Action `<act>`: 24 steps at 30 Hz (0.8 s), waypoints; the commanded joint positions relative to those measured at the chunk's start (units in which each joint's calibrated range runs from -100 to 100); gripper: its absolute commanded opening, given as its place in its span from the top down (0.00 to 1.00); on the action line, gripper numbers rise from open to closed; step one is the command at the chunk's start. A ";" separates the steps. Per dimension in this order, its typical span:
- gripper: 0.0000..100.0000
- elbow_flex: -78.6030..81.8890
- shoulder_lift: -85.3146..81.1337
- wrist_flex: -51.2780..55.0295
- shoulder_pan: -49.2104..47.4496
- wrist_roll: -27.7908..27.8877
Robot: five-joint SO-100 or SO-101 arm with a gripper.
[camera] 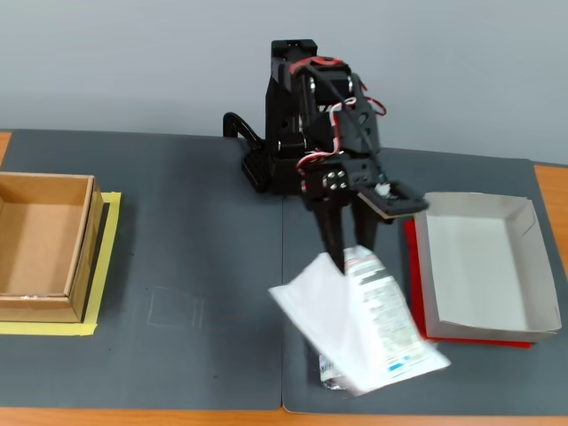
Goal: Pick the sandwich and put it in the gray box
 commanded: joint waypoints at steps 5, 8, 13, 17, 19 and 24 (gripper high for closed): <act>0.98 -5.76 -2.29 -0.90 -14.56 -8.10; 0.98 -5.76 -1.95 -0.90 -18.59 -10.13; 0.98 -4.85 -0.68 -2.38 -23.66 -12.48; 0.98 -5.03 2.46 -5.50 -26.13 -13.20; 0.98 -5.03 4.24 -6.37 -27.39 -13.20; 0.98 -5.58 9.67 -7.07 -30.30 -13.31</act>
